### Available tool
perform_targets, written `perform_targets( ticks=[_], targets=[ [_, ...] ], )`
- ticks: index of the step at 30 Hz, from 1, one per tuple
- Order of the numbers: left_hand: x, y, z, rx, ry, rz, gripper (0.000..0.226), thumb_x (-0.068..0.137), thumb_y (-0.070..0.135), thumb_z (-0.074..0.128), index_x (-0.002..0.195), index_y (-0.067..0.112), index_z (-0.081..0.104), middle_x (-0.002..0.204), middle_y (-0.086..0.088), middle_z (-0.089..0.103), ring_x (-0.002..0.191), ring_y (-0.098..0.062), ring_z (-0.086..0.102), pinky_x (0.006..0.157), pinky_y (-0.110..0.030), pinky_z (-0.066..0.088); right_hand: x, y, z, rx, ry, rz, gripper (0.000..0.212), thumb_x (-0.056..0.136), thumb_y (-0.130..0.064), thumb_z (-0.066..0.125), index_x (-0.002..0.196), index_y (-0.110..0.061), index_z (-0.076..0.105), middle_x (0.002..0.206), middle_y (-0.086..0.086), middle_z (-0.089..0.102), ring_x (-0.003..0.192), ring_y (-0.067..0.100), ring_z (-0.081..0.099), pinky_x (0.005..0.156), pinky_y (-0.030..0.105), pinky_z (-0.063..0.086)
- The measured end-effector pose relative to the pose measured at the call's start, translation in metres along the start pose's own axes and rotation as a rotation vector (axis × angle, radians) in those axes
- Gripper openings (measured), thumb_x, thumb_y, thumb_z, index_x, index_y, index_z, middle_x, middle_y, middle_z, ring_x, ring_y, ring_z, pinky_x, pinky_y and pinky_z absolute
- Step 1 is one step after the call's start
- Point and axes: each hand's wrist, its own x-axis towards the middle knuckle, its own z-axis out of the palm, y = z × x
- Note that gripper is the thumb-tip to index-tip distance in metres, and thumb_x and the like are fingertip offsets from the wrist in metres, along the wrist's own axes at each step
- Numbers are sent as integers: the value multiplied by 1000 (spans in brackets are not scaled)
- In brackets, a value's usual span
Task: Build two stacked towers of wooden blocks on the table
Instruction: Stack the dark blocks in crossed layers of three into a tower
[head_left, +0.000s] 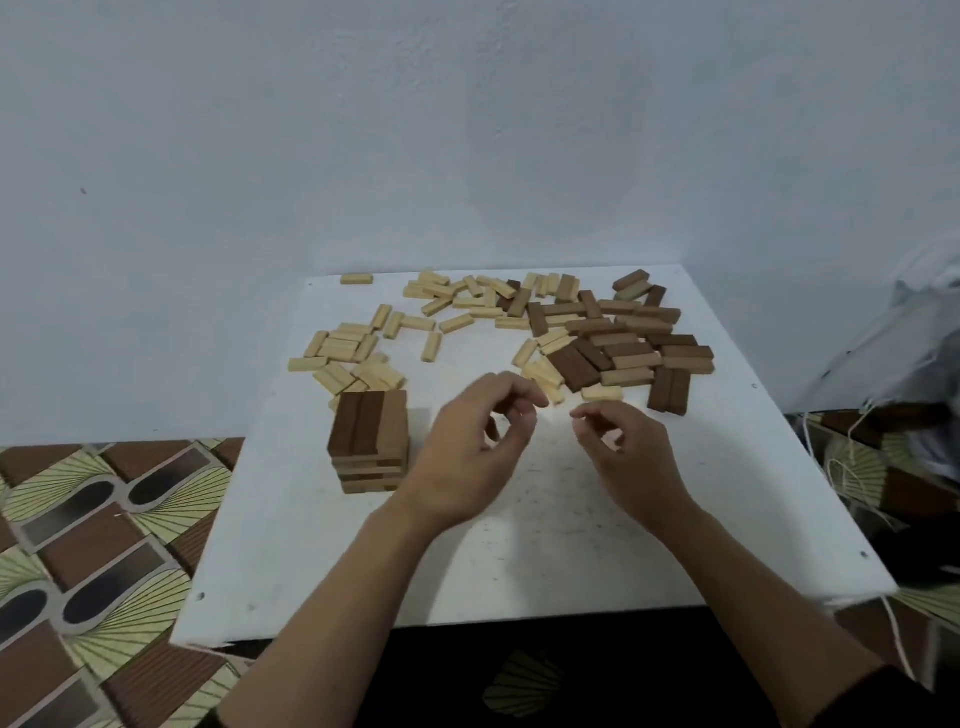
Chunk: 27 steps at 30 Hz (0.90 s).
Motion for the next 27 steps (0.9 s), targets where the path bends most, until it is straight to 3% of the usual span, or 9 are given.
perform_targets(
  ticks=[1,4,8,12,16,20,22,24,27],
  targets=[
    [2,-8,17,0,-6,-55,16,100,13,58,106,26,64,101,13,62,96,-9,59,74,-24,48,1,11,-2,-49,-18,7,15,96,-16,66,109,-15,73,99,-5,70,86,3,61,76,10,45],
    [8,-39,58,127,-54,-152,24,100,16,57,121,28,60,116,12,59,106,2,53,90,-26,48,6,38,-1,-234,-99,-27,20,98,-20,60,114,-15,71,109,-1,66,100,14,58,90,33,49],
    [17,-66,86,378,-186,-144,46,106,30,44,152,29,38,158,5,35,145,-15,28,117,-42,26,19,51,-2,-323,-136,-151,25,97,-22,60,120,-14,67,120,3,62,111,21,56,93,43,49],
    [36,-70,96,589,-250,-107,54,108,47,24,161,36,16,168,10,13,154,-15,7,114,-47,16,35,52,-1,-345,-113,-233,25,95,-18,60,117,-9,67,110,5,60,99,23,59,79,45,54],
    [53,-75,99,716,-233,-155,55,106,54,21,159,40,15,170,8,6,155,-15,2,113,-51,13,45,55,2,-364,-69,-211,18,95,-17,61,109,-10,70,103,5,60,89,23,60,71,42,54],
    [58,-88,96,763,-148,-111,52,106,54,28,157,44,23,163,-4,25,152,-22,14,105,-53,23,46,57,5,-293,-21,-197,7,94,-18,61,100,-15,61,96,-1,59,80,17,57,68,40,54],
    [60,-91,96,827,-114,-63,50,106,54,28,155,45,27,155,-9,34,146,-26,26,96,-50,30,45,57,5,-238,30,-177,8,94,-16,63,99,-16,57,93,-5,57,79,11,54,66,32,52],
    [60,-90,99,894,-89,-33,50,106,55,25,155,46,28,153,-13,36,142,-29,31,92,-48,32,44,58,4,-186,79,-140,11,94,-14,64,103,-16,57,93,-9,53,80,6,51,66,22,47],
    [61,-89,102,873,-70,-32,49,107,55,23,154,47,30,153,-14,36,143,-31,30,93,-48,32,47,62,4,-150,99,-90,19,95,-14,63,114,-14,60,97,-9,54,82,4,51,70,18,44]
  ],
)
